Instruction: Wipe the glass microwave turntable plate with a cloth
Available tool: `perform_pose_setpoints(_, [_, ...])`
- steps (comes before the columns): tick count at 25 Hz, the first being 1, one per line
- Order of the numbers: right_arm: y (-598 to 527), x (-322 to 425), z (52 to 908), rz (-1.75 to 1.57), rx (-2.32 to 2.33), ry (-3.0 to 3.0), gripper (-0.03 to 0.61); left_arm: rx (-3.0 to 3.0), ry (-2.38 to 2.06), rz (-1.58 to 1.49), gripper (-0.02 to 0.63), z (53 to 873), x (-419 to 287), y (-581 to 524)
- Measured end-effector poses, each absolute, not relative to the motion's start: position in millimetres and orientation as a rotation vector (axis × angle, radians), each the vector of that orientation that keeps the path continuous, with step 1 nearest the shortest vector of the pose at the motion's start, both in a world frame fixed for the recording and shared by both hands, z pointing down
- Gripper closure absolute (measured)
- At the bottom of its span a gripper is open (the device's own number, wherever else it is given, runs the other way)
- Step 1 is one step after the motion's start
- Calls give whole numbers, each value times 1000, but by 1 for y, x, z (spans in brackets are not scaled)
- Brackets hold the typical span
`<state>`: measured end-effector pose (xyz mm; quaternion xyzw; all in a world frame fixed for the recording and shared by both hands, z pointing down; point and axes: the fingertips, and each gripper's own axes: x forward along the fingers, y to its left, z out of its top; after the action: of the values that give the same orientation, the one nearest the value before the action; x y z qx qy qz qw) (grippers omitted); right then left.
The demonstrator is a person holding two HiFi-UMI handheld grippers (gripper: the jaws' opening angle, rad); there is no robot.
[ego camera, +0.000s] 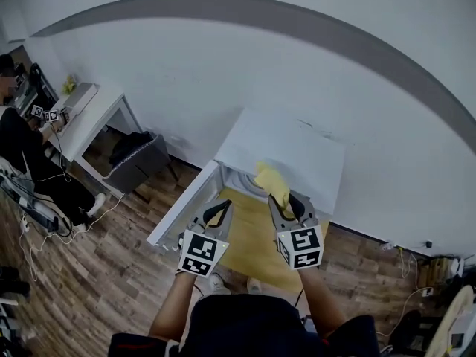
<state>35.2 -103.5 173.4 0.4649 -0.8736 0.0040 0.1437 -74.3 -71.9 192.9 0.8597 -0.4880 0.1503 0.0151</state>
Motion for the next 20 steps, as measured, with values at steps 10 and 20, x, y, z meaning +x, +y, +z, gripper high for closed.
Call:
perform_pose_setpoints(10, [-94,52,129,-43,1432,-2611,434,2710,-1640,267,597,136,-92,-55])
perform_pose_setpoints(20, [-85,51,119,-80,1375,-2688,434,2679,-1762,285,597,126,-110,-46])
